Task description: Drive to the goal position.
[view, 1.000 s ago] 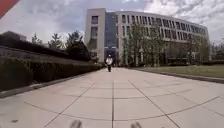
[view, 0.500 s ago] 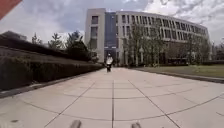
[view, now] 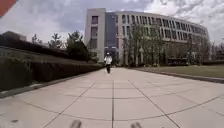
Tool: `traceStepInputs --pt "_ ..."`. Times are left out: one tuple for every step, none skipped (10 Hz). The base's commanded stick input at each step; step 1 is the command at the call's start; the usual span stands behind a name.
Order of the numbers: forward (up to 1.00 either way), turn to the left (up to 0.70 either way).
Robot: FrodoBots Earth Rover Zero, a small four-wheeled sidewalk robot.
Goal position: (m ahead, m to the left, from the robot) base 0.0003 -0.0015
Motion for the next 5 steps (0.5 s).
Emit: traceStepInputs --pt "0.07 0.15" --pt "0.07 0.15" --pt "0.07 0.15" --pt "0.07 0.15" --pt "0.07 0.15"
